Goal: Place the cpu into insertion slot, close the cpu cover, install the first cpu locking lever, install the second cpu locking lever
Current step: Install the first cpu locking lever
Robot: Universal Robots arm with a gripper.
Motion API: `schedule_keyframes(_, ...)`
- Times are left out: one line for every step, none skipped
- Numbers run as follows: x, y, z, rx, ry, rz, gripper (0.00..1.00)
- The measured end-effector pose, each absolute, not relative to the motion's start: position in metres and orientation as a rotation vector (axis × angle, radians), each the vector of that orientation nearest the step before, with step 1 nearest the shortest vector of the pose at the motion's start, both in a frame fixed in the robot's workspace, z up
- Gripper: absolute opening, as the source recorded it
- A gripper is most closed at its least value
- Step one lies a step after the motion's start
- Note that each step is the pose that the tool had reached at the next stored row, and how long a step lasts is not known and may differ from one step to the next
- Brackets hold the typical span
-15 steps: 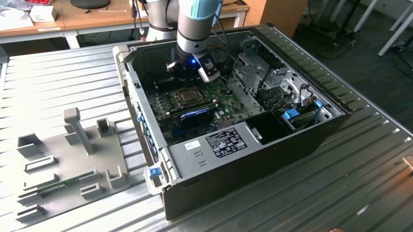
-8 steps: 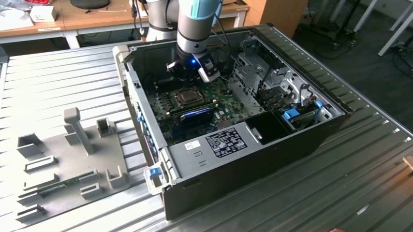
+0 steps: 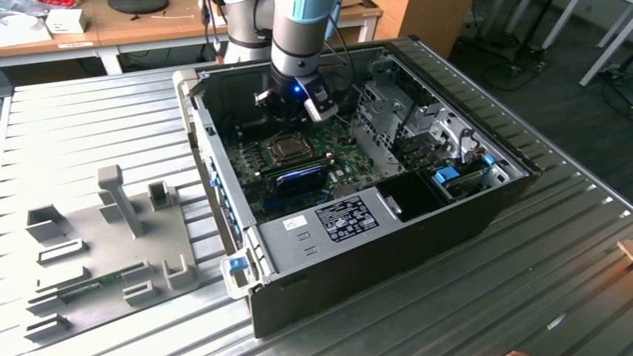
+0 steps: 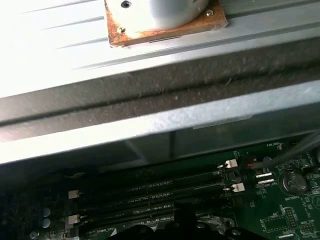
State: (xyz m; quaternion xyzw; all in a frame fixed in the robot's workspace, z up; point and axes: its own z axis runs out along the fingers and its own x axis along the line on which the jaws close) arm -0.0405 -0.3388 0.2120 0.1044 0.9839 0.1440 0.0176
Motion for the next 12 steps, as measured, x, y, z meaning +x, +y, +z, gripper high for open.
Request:
schedule_keyframes(-0.0405,-0.3388,0.2135,0.324,3.057,0.447,0.10)
schedule_keyframes(-0.0405,-0.3388,0.2144,0.324,3.057,0.447,0.10)
schedule_keyframes(-0.0405,-0.3387,0.2143,0.324,3.057,0.448,0.10)
schedule_keyframes(-0.0407,-0.3387,0.2143,0.324,3.056,0.448,0.10)
schedule_keyframes(-0.0411,-0.3387,0.2144,0.324,3.056,0.448,0.10)
schedule_keyframes(-0.0418,-0.3388,0.2144,0.324,3.055,0.448,0.10)
schedule_keyframes(-0.0430,-0.3388,0.2144,0.323,3.054,0.448,0.10)
schedule_keyframes(-0.0442,-0.3387,0.2144,0.323,3.053,0.448,0.10)
schedule_keyframes(-0.0452,-0.3385,0.2144,0.323,3.052,0.448,0.10)
schedule_keyframes(-0.0459,-0.3382,0.2144,0.322,3.051,0.448,0.10)
schedule_keyframes(-0.0464,-0.3377,0.2144,0.322,3.050,0.448,0.10)
schedule_keyframes(-0.0467,-0.3372,0.2144,0.322,3.050,0.448,0.10)
